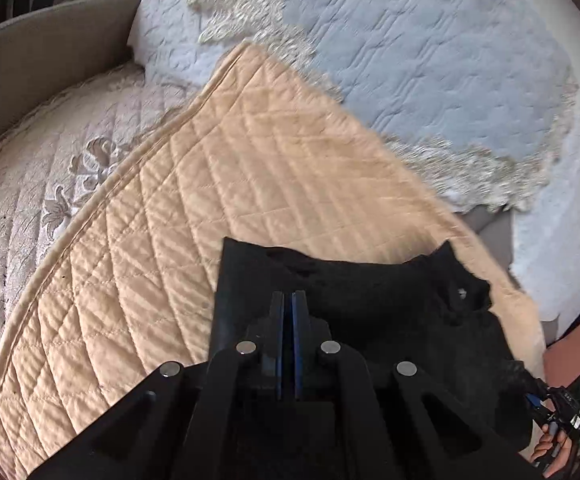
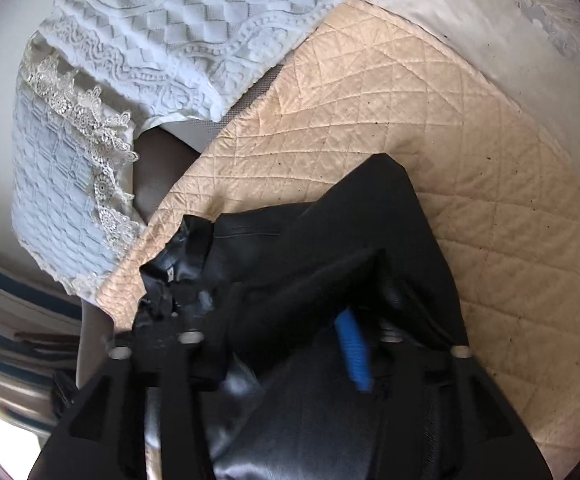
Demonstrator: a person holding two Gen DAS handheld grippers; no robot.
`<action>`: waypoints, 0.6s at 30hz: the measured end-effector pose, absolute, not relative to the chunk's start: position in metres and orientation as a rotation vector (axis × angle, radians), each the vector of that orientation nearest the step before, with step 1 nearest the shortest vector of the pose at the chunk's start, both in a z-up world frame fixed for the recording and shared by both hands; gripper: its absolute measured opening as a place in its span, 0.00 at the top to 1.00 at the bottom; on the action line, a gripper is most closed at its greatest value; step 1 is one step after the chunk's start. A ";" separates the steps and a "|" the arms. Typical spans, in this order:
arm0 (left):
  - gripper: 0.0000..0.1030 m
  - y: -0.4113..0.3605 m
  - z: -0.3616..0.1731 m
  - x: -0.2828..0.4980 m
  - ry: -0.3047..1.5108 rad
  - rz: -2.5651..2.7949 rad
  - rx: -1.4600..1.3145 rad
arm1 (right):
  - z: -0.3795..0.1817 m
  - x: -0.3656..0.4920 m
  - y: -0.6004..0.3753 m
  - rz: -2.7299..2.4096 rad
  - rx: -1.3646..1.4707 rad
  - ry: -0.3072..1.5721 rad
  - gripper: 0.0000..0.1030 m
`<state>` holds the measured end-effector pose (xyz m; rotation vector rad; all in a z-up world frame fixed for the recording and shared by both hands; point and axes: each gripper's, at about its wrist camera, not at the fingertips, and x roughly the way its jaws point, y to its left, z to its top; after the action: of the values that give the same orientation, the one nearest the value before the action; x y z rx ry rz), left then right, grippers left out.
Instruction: Fold large clothes
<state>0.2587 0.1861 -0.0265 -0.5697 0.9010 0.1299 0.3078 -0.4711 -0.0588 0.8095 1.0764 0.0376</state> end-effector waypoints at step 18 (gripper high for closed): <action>0.53 0.126 -0.042 0.337 1.032 0.012 -0.215 | -0.059 0.344 -0.467 0.079 0.314 1.171 0.70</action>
<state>0.3366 0.1263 -0.0418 -0.2145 1.0315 0.0122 0.3437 -0.4667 -0.0594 0.3138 1.1713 0.0793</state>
